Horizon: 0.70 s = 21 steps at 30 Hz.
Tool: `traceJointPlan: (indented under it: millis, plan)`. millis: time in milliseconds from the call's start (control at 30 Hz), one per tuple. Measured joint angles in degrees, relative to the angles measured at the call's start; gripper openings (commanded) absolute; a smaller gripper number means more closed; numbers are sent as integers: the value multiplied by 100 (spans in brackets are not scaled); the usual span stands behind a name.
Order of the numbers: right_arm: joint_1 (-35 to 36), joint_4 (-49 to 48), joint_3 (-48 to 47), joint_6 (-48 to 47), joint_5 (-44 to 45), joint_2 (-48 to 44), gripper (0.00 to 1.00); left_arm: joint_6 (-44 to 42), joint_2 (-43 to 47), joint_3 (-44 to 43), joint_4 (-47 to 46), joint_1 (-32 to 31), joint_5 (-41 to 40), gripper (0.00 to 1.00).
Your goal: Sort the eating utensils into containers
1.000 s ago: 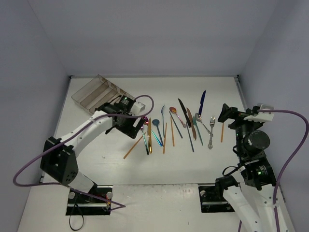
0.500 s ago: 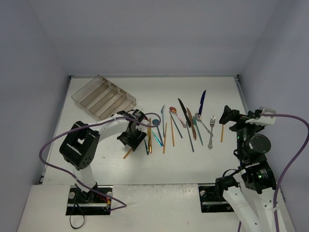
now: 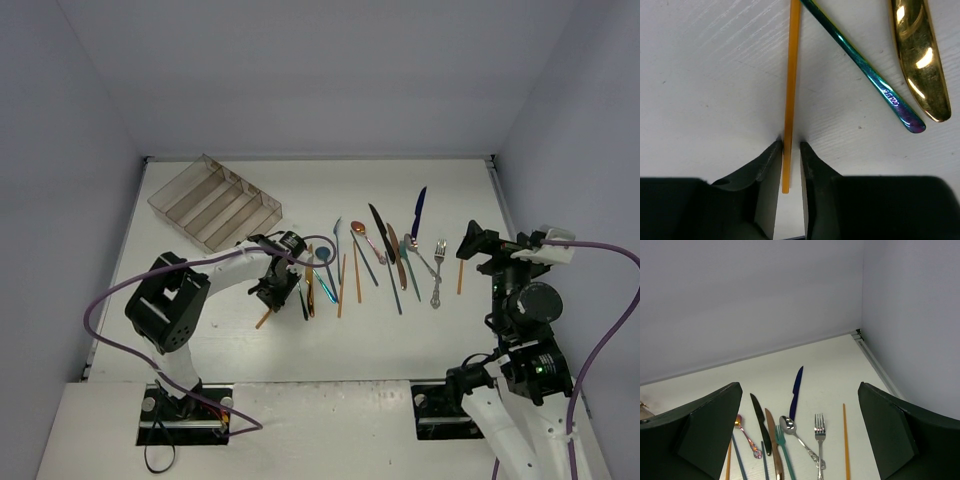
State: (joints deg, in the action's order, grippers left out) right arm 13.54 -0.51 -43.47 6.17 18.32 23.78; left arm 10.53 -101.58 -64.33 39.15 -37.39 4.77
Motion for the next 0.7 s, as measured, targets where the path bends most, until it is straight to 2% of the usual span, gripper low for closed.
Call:
traceJointPlan:
  millis: [67,133,500,700]
  plan:
    - [0,2,13,-2,42,-32,100,56,4,9,-14,-25,13,3]
    - [0,9,42,-2,79,-74,100,120,40,56,-57,-31,15,0]
    - [0,43,73,0,120,-101,100,534,153,198,-164,7,-18,0]
    - [0,50,73,3,121,-101,100,874,218,328,-102,243,86,0]
